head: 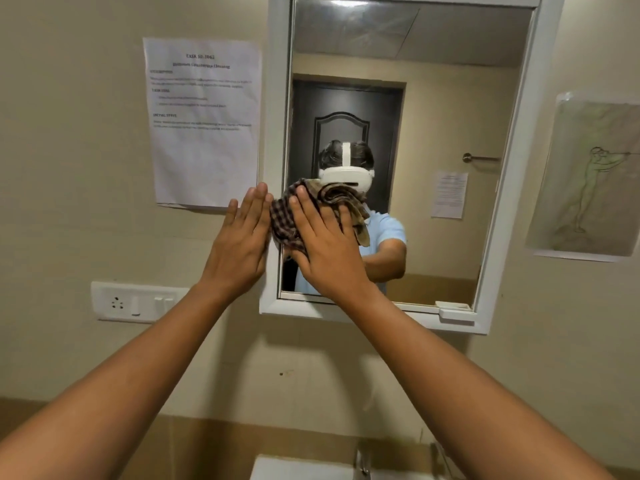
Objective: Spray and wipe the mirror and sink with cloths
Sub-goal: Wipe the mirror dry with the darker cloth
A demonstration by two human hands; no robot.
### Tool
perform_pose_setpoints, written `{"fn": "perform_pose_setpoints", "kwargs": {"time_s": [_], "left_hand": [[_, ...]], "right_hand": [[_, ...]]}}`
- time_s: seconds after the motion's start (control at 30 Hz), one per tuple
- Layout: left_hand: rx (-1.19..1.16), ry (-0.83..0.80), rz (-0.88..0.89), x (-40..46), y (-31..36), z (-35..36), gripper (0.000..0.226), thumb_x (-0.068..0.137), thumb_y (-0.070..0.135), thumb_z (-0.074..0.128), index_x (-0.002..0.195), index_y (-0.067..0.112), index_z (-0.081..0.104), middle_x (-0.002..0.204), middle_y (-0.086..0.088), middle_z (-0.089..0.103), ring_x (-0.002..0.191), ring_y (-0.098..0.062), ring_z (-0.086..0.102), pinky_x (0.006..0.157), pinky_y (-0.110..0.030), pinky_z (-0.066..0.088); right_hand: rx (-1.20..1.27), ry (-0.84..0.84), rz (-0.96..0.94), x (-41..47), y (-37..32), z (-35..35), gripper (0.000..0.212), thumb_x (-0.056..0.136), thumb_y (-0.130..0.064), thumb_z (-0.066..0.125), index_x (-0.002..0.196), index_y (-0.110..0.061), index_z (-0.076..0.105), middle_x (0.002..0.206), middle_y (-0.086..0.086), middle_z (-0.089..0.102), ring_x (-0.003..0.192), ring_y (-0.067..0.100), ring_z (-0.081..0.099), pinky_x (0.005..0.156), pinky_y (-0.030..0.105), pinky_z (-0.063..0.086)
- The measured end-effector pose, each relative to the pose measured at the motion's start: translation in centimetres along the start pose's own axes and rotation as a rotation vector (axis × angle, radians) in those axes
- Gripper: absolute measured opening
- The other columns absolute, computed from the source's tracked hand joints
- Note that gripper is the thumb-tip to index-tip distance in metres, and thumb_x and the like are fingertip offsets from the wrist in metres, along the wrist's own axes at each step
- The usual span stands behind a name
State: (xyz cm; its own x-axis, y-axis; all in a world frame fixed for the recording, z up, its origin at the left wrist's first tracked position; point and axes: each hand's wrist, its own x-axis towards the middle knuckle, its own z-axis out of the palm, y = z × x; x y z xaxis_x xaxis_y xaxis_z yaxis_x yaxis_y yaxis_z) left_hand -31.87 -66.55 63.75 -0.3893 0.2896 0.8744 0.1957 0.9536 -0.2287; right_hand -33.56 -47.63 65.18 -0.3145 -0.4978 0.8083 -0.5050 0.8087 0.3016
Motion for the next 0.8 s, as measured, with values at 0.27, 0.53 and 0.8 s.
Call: {"fn": "perform_pose_setpoints", "kwargs": {"time_s": [0.27,0.53,0.8], "left_hand": [[0.01,-0.037,0.055,-2.5,-0.4,0.4,0.061,0.099,0.021,0.022,0.154,-0.001,0.008,0.162,-0.021,0.003,0.151,-0.032,0.003,0.122,-0.051,0.01],[-0.004,-0.024,0.037,-4.1,1.1,1.7,0.062,0.099,0.022,0.024,0.155,0.002,0.003,0.163,-0.017,-0.004,0.152,-0.031,0.0,0.122,-0.053,0.008],[-0.023,-0.042,-0.004,-4.1,1.3,2.2,0.066,0.096,0.021,0.024,0.154,0.0,0.001,0.163,-0.018,-0.003,0.151,-0.032,-0.001,0.121,-0.054,0.007]], "right_hand": [[0.008,-0.114,-0.106,-6.6,-2.1,3.3,0.07,0.095,-0.039,0.044,0.155,-0.018,0.016,0.163,0.0,0.011,0.14,0.023,0.033,0.114,0.046,0.018],[0.02,-0.165,-0.027,-10.0,1.9,1.4,0.072,0.095,-0.042,0.046,0.155,-0.017,0.015,0.163,-0.001,0.012,0.137,0.022,0.035,0.114,0.045,0.019],[0.076,-0.08,0.367,-13.3,6.4,-0.4,0.08,0.095,-0.049,0.047,0.156,-0.017,0.006,0.164,0.001,-0.003,0.149,0.022,0.007,0.118,0.048,-0.003]]}}
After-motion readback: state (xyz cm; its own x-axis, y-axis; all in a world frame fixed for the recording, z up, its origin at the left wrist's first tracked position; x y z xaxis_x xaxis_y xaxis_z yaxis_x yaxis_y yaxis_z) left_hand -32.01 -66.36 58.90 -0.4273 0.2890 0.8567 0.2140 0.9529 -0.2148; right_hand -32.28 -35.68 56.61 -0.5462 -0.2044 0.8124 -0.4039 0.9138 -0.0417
